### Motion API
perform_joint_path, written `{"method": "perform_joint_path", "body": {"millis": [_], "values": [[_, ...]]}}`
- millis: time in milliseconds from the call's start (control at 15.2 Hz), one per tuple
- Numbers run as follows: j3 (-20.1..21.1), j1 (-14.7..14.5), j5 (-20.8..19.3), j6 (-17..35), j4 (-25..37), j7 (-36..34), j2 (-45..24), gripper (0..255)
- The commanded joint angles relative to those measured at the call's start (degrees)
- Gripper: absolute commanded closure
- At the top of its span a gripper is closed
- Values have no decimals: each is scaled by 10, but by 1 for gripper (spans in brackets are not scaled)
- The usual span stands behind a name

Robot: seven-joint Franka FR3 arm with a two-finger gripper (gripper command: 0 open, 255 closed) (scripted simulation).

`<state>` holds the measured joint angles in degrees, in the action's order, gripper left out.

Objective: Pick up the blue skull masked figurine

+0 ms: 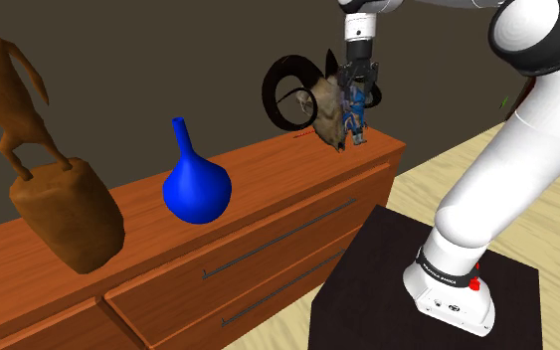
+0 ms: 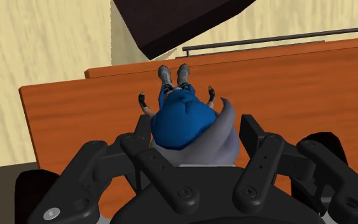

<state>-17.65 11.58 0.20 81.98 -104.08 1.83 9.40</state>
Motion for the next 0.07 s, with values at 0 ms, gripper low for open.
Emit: {"method": "perform_joint_path", "body": {"millis": [0], "values": [[0, 0, 0, -5, 5, 0, 0, 255]]}}
